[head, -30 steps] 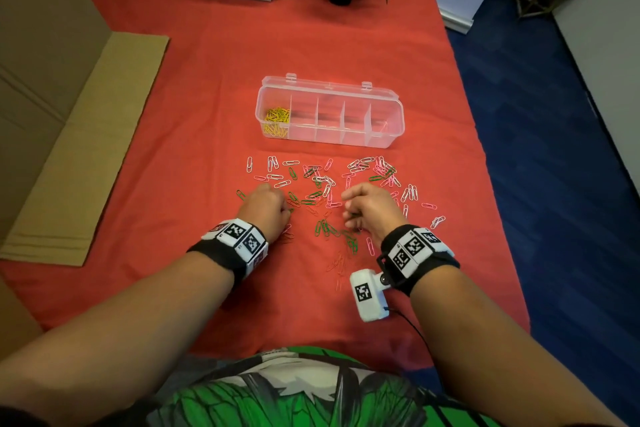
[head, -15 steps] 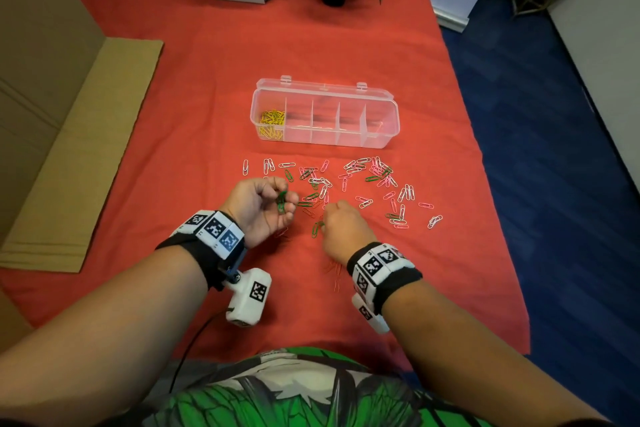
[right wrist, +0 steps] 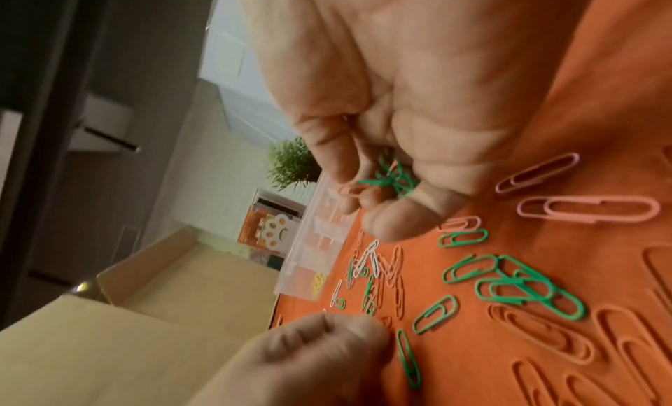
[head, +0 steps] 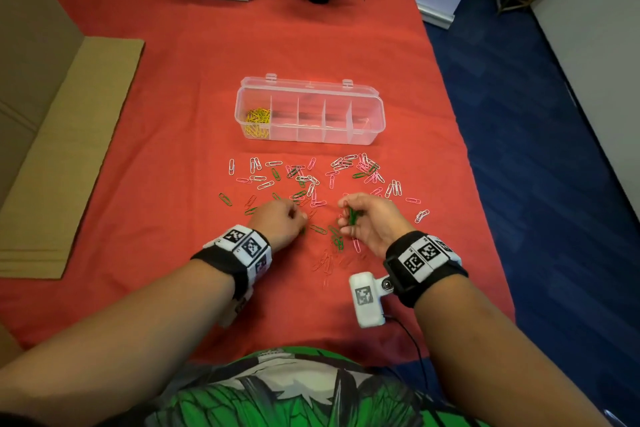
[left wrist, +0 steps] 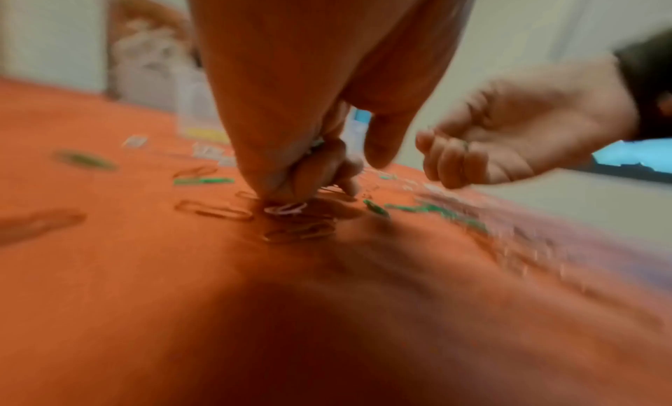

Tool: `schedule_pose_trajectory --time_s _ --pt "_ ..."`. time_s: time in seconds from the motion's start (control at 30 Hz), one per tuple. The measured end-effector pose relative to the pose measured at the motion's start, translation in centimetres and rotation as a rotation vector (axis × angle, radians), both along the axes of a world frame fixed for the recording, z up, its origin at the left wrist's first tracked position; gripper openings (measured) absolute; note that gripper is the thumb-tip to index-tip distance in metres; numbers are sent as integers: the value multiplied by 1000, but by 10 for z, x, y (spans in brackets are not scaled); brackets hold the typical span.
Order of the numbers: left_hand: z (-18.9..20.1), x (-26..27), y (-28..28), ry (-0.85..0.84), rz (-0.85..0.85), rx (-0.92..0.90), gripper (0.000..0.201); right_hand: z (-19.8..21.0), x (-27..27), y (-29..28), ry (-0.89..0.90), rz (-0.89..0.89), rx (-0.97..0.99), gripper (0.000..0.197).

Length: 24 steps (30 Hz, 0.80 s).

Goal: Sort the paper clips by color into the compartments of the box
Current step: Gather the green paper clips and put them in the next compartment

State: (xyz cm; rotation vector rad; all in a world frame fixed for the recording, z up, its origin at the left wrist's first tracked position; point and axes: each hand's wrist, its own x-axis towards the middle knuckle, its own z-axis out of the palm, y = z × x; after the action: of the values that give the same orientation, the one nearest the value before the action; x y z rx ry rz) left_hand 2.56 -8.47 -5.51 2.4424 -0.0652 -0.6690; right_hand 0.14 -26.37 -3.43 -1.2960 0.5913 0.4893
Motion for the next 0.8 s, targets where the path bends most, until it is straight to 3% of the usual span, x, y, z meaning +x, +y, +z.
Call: schedule_pose_trajectory --time_s 0.07,0.17,0.23,0.4,0.47,0.53,0.6,0.67,0.73,0.8 --pt "1 -3 -1 -102 -106 89 21 1 -2 1 12 0 -22 20" --pt "2 -5 -5 -180 -177 103 14 -10 -3 7 -3 204 -409 22" --pt "1 -5 -6 -172 -192 105 12 -15 -3 12 15 254 -538 25" --pt "-1 -4 -3 -119 -216 7 9 -8 -7 8 33 69 -337 30" --pt "1 1 -2 7 -43 -173 9 -3 -9 3 19 -13 -189 23" --pt "7 5 -2 184 224 -430 19 -3 -8 -3 28 0 -197 13" --pt "17 8 -2 356 397 -619 26 -7 -6 -6 18 148 -432 9" --pt "28 10 -1 478 457 -710 30 -12 -5 -4 -65 324 -752 7" --pt "29 10 -3 508 448 -705 28 -18 -8 3 -158 473 -983 8" --pt "23 7 -8 392 355 -566 21 -26 -12 9 -245 568 -1149 19"
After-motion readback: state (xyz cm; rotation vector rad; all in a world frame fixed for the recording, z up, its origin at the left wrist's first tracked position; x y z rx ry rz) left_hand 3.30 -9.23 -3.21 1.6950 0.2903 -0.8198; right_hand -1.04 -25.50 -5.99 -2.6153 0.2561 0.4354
